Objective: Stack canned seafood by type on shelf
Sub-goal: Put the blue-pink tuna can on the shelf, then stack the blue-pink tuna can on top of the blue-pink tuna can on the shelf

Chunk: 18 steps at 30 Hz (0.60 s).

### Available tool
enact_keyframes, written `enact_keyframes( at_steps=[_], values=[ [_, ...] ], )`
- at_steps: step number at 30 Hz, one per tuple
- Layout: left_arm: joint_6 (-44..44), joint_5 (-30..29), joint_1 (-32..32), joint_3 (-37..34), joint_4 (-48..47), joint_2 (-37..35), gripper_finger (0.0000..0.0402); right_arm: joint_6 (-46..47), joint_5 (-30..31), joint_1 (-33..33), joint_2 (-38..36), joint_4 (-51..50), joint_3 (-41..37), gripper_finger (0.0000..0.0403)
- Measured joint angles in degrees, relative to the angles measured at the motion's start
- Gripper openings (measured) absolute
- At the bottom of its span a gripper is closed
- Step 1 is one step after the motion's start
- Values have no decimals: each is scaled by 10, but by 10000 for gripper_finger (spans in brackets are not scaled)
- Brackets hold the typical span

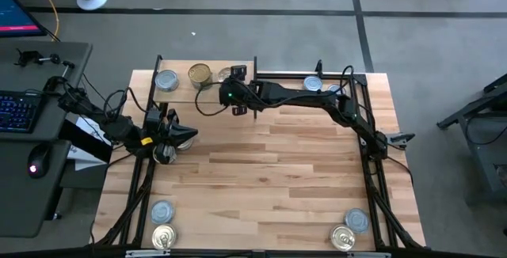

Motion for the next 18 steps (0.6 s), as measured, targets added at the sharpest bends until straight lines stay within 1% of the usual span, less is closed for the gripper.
enact_keyframes(
  at_steps=[6, 8, 10, 12, 16, 18],
  values=[
    [0, 0, 0, 0, 0, 0, 0, 38, -48, 2, -9, -39, 0, 228],
    [0, 0, 0, 0, 0, 0, 0, 42, -75, 6, -21, -42, 0, 228],
    [-2, 0, 0, 0, -4, 0, 0, 68, -106, 13, -39, -44, 0, 228],
    [-15, 1, 0, 0, -12, 0, 0, 105, -153, 20, -58, -55, 0, 229],
    [-45, 2, 0, 0, -29, 0, 0, 208, -262, 34, -93, -85, 0, 228],
    [-59, 2, 0, 0, -41, 3, 0, 258, -317, 43, -102, -112, 1, 221]
  ],
)
